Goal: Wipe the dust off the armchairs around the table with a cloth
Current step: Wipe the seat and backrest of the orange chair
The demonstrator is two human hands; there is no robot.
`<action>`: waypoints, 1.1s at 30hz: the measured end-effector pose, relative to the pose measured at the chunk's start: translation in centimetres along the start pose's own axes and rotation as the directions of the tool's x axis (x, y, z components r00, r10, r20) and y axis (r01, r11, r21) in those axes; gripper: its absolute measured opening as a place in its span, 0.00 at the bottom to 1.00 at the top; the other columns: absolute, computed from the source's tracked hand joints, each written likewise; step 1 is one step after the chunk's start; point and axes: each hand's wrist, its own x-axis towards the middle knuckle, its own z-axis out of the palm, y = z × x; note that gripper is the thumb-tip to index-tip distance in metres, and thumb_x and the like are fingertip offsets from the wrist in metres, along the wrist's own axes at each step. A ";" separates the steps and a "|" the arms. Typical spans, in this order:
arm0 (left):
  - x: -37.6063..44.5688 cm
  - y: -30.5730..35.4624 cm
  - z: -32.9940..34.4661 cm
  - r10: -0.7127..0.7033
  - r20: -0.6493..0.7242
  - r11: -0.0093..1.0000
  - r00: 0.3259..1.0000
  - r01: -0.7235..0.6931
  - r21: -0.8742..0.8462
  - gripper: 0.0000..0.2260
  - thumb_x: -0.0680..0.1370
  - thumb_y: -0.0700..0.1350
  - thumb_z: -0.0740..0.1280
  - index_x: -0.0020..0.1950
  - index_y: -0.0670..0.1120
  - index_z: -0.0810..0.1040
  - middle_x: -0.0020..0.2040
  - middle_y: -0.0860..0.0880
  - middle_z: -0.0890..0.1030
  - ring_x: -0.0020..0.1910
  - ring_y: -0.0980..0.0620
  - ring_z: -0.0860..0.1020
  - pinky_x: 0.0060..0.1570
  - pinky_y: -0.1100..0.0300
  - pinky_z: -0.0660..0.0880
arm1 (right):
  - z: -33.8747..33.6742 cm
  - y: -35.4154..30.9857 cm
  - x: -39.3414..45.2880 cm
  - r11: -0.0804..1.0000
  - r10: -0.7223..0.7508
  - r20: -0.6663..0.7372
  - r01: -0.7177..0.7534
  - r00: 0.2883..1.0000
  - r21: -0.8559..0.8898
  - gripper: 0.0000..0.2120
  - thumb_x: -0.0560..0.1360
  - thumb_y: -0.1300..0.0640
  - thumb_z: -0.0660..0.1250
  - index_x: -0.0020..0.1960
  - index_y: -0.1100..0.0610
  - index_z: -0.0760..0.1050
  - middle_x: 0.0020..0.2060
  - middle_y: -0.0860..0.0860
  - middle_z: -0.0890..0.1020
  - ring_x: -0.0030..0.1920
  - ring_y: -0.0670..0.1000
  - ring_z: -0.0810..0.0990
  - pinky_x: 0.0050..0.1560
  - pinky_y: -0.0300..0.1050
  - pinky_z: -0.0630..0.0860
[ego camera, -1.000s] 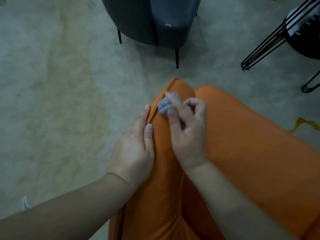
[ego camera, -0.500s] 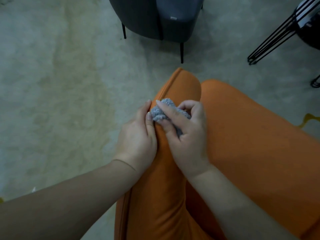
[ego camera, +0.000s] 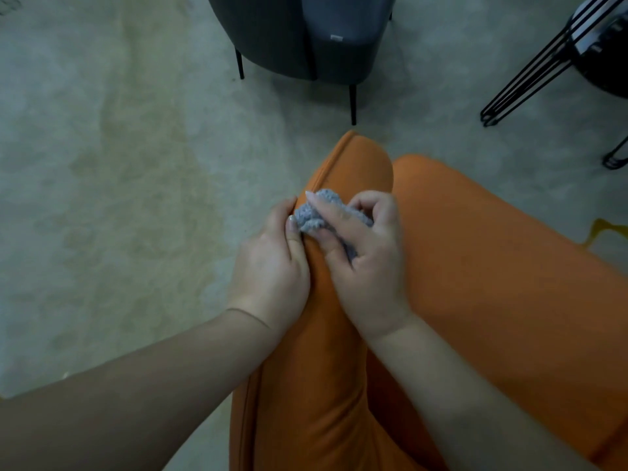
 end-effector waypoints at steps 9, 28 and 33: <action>0.0 -0.2 0.2 -0.022 -0.011 1.000 1.000 0.022 0.021 0.17 0.83 0.47 0.53 0.70 0.47 0.70 0.58 0.43 0.80 0.56 0.42 0.76 0.47 0.65 0.64 | 0.6 3.0 7.2 0.977 0.212 -0.055 -0.211 0.976 0.011 0.15 0.76 0.52 0.68 0.62 0.50 0.78 0.47 0.53 0.69 0.50 0.52 0.73 0.60 0.49 0.71; -0.1 0.1 0.1 0.071 0.013 0.995 0.997 -0.072 0.075 0.20 0.82 0.50 0.55 0.75 0.53 0.63 0.69 0.49 0.73 0.60 0.52 0.71 0.53 0.71 0.61 | 0.3 2.8 6.2 0.924 0.365 -0.057 -0.355 0.929 0.140 0.16 0.75 0.53 0.69 0.63 0.50 0.78 0.48 0.56 0.71 0.50 0.53 0.74 0.60 0.47 0.71; 0.3 0.2 0.5 0.021 0.056 0.990 0.998 -0.029 0.137 0.23 0.79 0.51 0.55 0.75 0.54 0.61 0.67 0.48 0.75 0.62 0.46 0.74 0.57 0.55 0.70 | 0.8 6.5 10.5 0.834 0.528 0.016 -0.522 0.849 0.179 0.15 0.78 0.50 0.65 0.63 0.50 0.78 0.56 0.56 0.77 0.53 0.47 0.79 0.63 0.43 0.72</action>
